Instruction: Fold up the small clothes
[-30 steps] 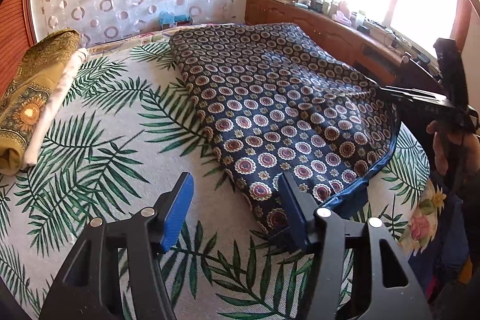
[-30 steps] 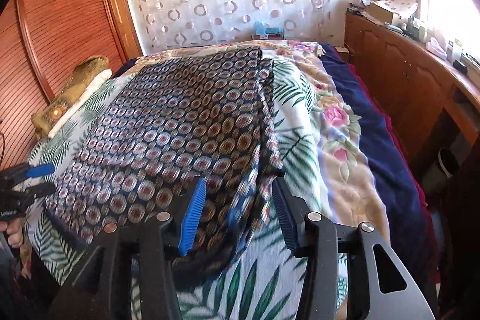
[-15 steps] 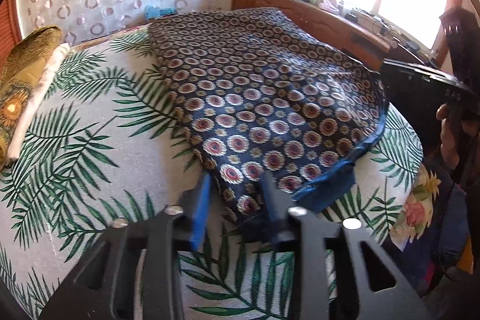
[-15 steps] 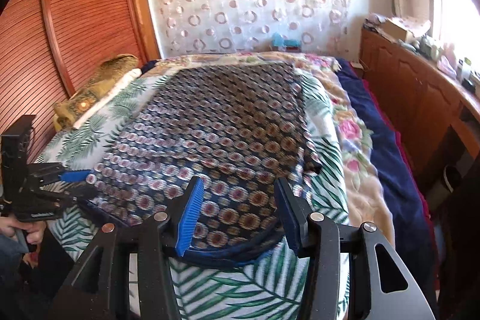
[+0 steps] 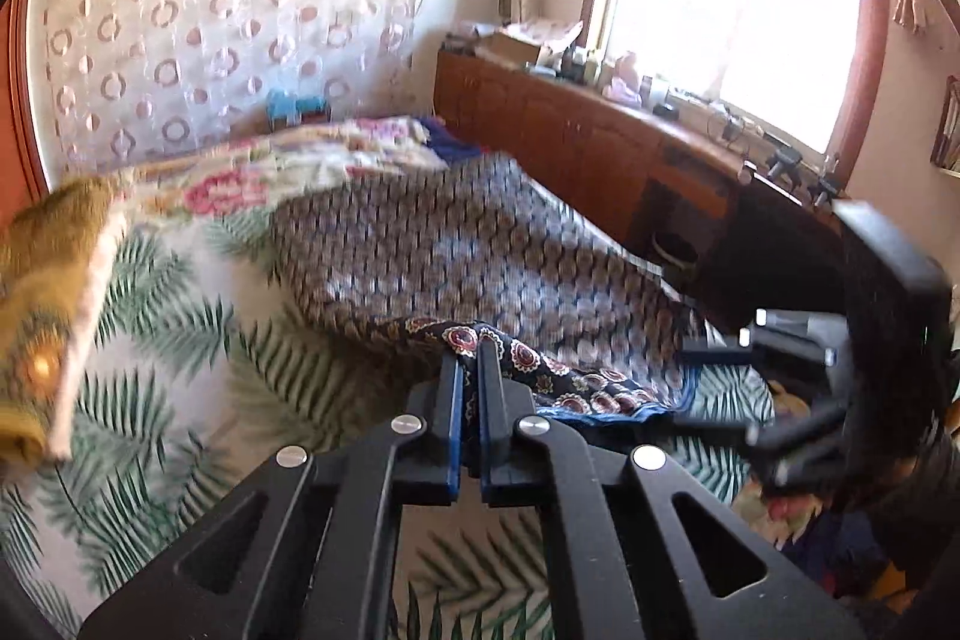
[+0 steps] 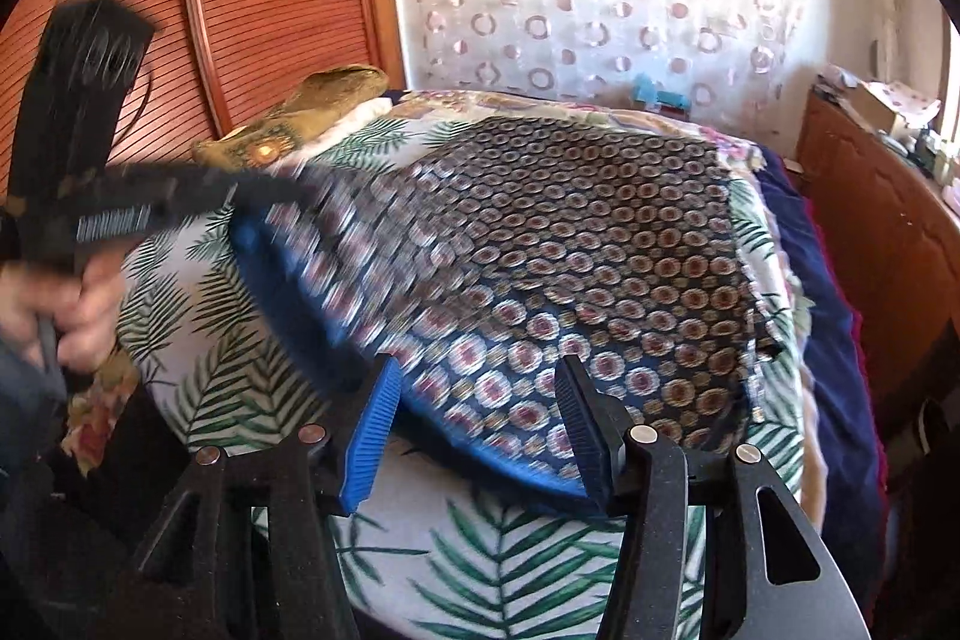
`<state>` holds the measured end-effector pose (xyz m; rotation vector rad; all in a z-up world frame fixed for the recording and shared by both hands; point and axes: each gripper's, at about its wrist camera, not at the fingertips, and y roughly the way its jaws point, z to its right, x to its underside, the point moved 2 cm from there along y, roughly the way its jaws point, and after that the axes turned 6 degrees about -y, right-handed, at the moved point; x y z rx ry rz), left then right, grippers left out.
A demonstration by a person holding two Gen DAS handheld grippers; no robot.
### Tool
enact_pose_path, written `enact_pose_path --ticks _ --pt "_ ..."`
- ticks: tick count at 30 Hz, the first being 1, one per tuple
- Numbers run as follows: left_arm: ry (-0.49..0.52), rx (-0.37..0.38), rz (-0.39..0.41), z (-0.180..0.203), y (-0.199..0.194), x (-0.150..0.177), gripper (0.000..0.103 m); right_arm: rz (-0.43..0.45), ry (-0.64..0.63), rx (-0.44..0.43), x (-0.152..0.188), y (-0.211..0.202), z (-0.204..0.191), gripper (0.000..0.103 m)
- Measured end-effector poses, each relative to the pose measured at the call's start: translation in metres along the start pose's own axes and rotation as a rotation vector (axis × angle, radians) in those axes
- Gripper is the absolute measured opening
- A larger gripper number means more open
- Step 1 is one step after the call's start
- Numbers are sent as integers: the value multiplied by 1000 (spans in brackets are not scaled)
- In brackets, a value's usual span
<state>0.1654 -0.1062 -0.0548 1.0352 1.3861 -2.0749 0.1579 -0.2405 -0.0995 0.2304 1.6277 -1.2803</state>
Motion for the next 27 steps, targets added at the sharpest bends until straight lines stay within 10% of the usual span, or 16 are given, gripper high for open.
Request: enact_pose_path --ticks 27 --pt "-47 -11 45 -12 6 -28 5 -75 -81 61 12 29 6 68"
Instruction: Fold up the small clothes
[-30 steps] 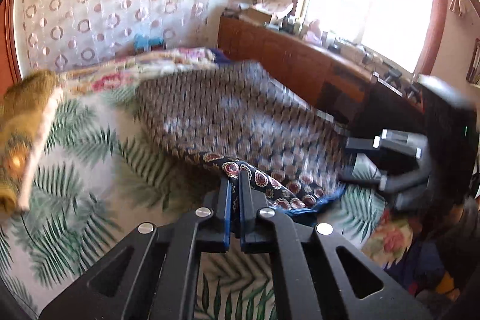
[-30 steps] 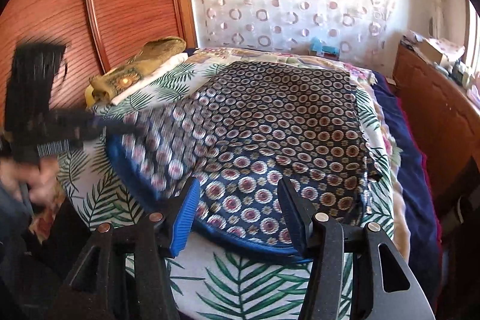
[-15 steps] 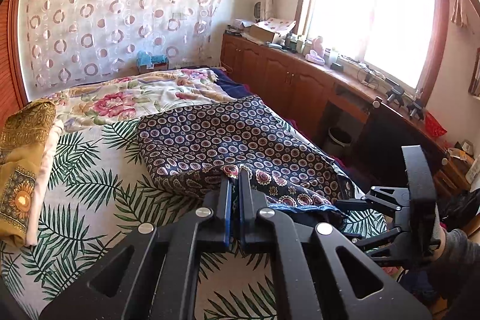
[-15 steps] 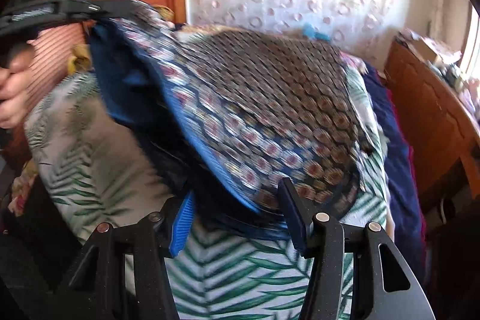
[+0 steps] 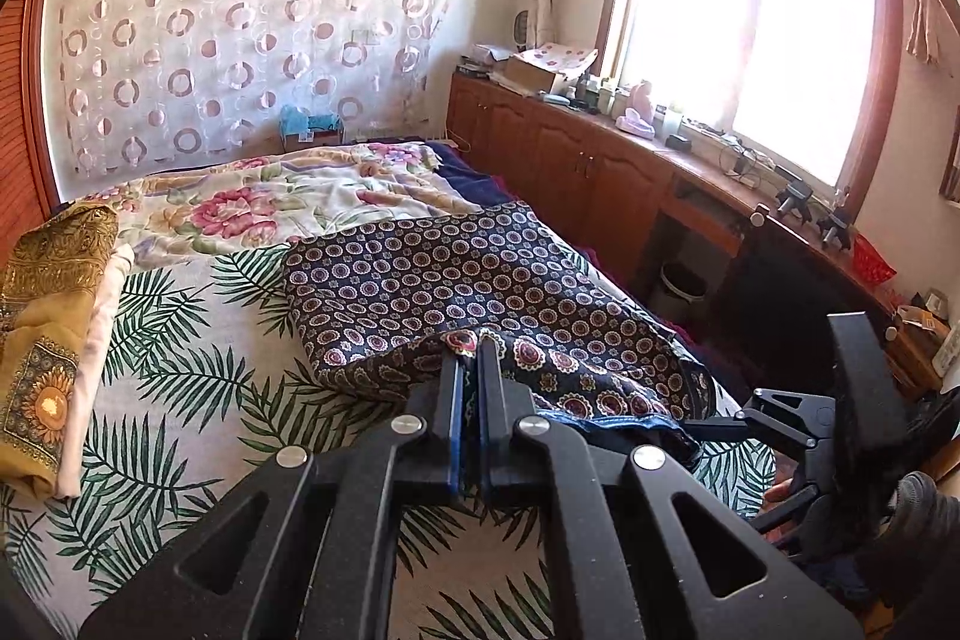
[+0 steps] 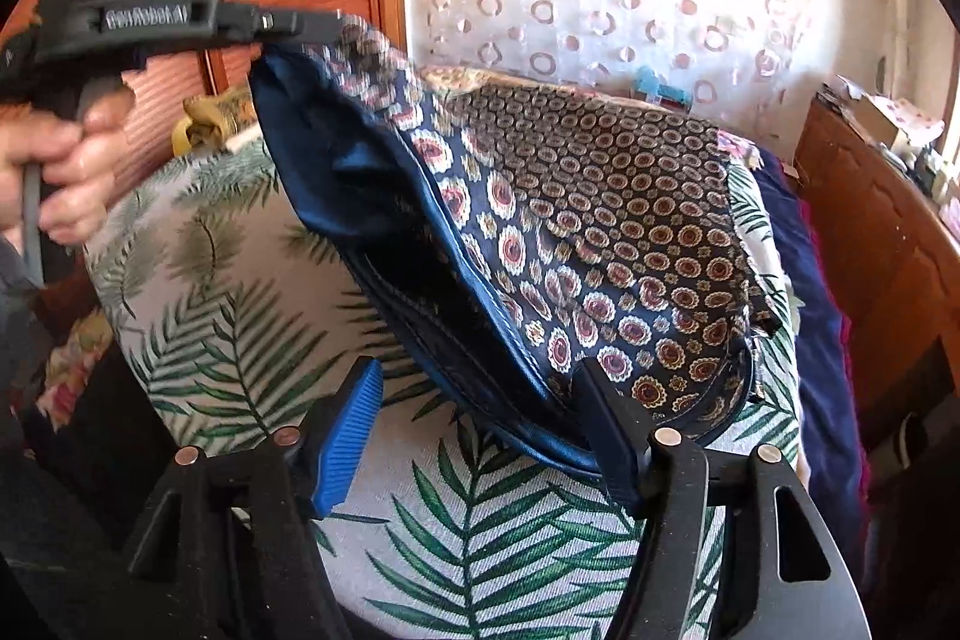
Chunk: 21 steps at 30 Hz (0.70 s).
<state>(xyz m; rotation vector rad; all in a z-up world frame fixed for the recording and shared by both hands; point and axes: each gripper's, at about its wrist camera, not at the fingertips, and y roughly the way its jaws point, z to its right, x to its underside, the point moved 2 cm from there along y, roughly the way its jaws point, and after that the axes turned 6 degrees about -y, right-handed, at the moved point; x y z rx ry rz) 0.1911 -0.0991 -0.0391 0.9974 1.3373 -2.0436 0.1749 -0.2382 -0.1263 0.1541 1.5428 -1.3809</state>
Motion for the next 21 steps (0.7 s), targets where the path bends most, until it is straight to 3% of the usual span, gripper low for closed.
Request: enact_pose_path --ticks 7,9,10,11,13,17,21 --pt "-21 5 10 -12 2 -6 5 -68 22 114 -12 25 40 68" --pt "-23 3 16 -16 4 -9 5 -68 26 107 -23 30 56 47" --pt "-21 0 18 -18 5 -12 5 -70 19 106 -30 32 61 23" --pt "-18 -7 22 -19 7 -15 5 -59 8 118 -39 33 66 14" --pt "-16 -20 32 -24 10 -22 5 -16 -11 136 -63 32 77 8" --pt "-15 -49 48 -40 23 -45 5 49 -29 165 -110 38 97 7" --pt "-1 -77 36 -62 51 -68 5 66 -67 189 -155 70 116 7"
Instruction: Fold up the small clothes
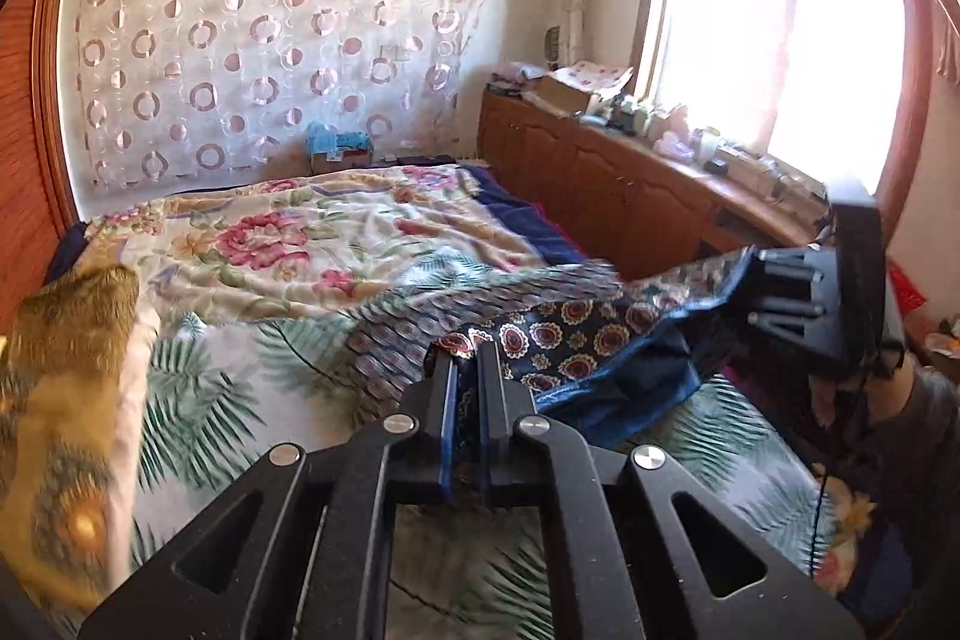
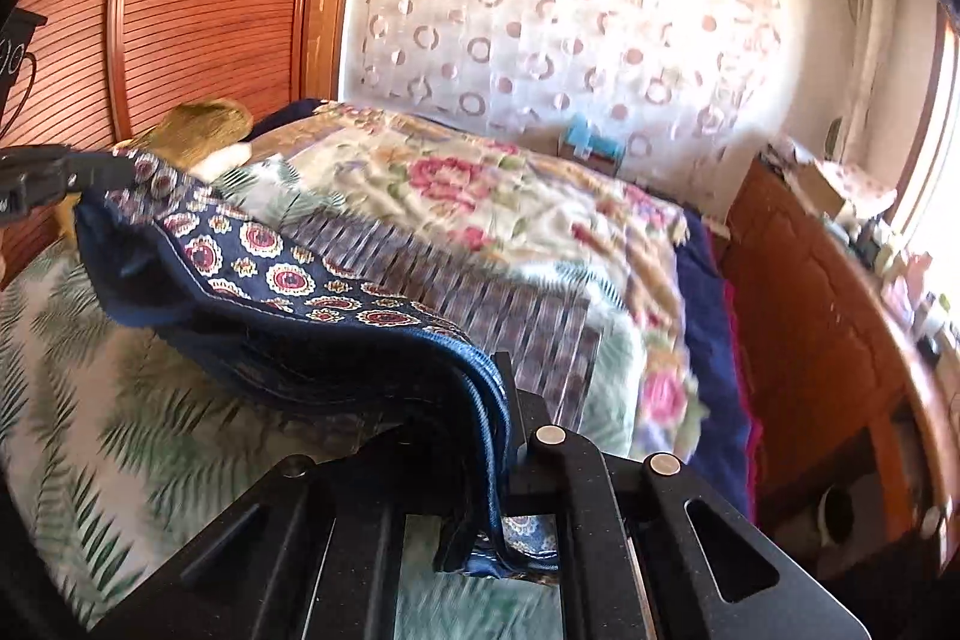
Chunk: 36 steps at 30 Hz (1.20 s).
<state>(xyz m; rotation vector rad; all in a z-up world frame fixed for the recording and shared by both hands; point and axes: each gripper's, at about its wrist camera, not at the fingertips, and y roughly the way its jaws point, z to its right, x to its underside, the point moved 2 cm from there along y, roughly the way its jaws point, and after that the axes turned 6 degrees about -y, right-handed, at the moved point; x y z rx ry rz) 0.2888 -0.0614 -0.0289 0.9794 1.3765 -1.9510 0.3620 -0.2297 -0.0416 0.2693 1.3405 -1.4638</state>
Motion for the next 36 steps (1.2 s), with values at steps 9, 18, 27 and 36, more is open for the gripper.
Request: enact_pose_path --ticks 9,18,27,36 --pt "-5 -74 -111 -49 75 -19 20 -65 -48 -33 -22 107 9 7" --pt "-26 -74 -131 -73 87 -8 51 -95 31 -67 -44 128 41 10" --pt "-73 -41 -291 -73 127 17 51 -17 239 -72 -54 104 81 54" --pt "-102 -59 -347 -74 145 20 51 -147 284 -91 7 79 90 61"
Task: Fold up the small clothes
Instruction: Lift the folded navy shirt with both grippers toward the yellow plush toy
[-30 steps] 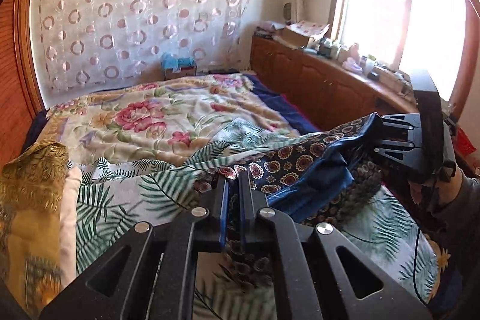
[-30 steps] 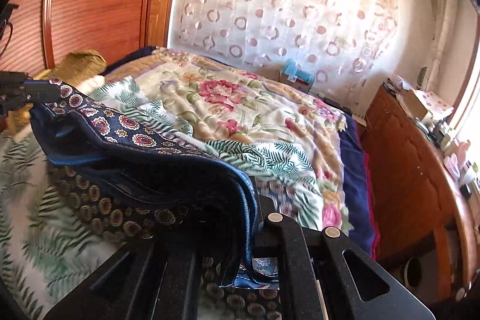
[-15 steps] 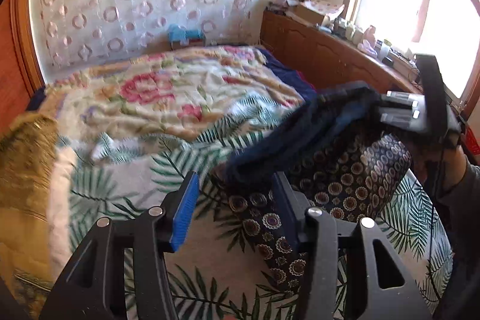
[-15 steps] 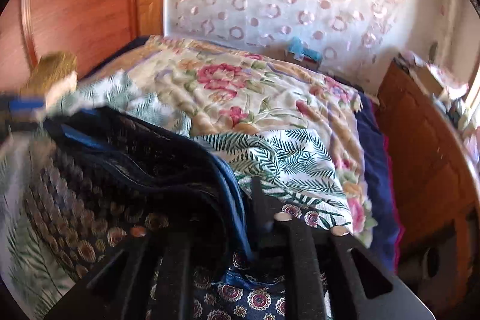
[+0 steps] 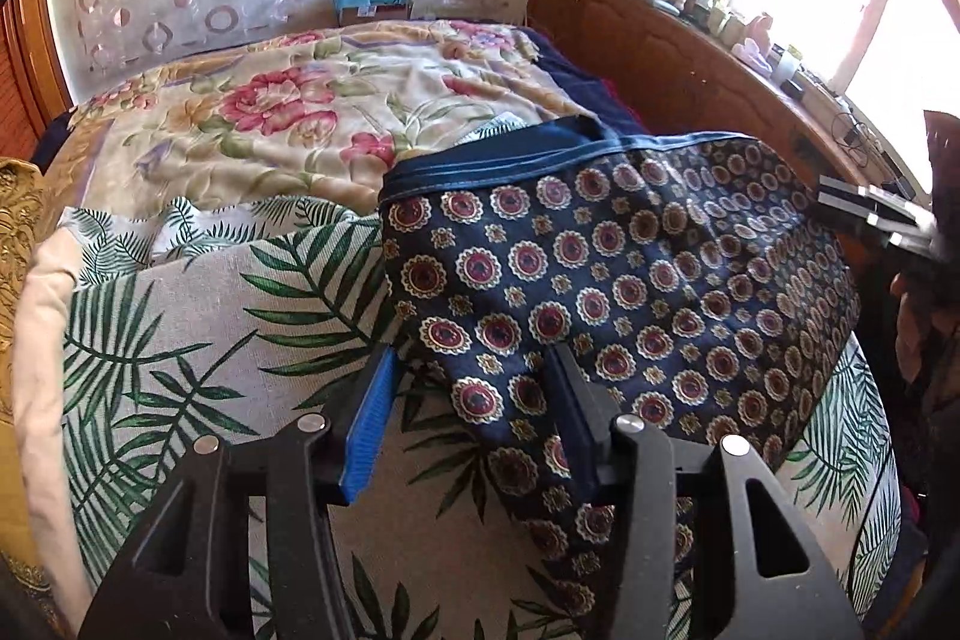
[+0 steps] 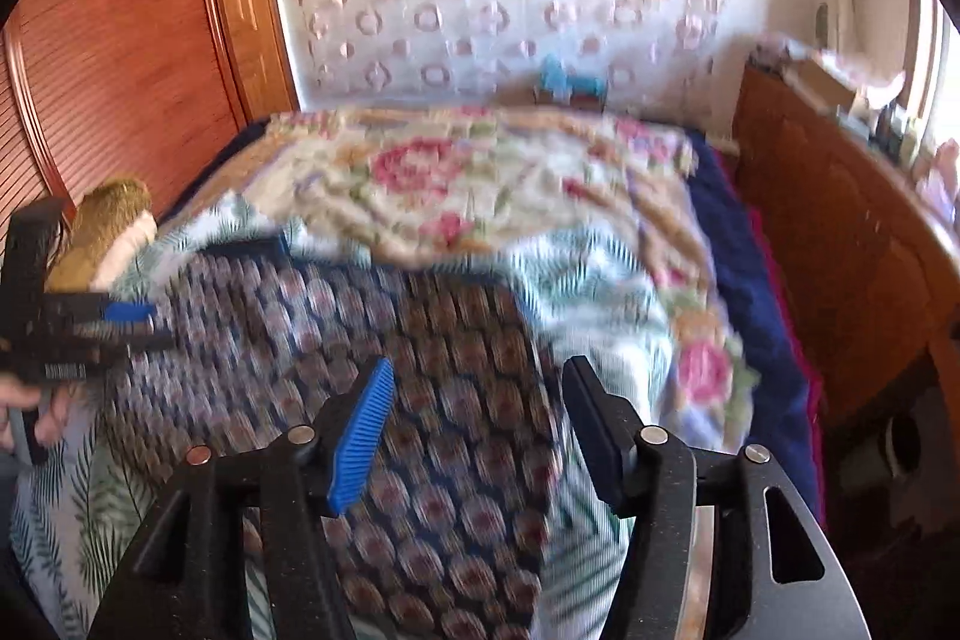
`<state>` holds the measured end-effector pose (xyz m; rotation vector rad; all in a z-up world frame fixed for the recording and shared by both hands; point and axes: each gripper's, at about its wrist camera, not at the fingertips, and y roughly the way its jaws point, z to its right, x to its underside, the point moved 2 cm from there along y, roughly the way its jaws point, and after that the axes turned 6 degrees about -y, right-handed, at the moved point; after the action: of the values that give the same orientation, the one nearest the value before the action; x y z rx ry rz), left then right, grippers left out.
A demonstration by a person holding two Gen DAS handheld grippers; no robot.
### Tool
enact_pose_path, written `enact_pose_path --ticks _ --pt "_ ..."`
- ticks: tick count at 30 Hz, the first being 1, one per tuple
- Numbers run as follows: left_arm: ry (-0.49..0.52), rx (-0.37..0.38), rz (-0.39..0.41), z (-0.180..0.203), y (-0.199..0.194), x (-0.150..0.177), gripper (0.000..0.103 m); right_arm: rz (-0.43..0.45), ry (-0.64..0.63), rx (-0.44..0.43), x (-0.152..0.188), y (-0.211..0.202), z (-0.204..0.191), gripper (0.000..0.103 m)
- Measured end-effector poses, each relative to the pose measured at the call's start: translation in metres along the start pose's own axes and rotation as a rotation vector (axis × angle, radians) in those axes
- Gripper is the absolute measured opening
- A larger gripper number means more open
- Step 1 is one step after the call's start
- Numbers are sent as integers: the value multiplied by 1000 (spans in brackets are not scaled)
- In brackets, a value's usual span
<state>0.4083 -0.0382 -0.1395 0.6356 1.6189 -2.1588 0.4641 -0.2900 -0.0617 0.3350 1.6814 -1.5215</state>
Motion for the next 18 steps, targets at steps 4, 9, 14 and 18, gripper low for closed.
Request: enact_pose_path --ticks 4,9,14,18 --pt "1 -13 1 -1 7 -4 51 -71 97 -48 8 17 21 61" --pt "8 6 9 3 9 -5 51 -101 138 -118 6 30 29 61" --pt "15 39 20 5 11 -7 25 -87 112 -109 4 33 31 59" --pt "-10 82 19 4 8 -9 8 -69 61 -172 4 35 16 16"
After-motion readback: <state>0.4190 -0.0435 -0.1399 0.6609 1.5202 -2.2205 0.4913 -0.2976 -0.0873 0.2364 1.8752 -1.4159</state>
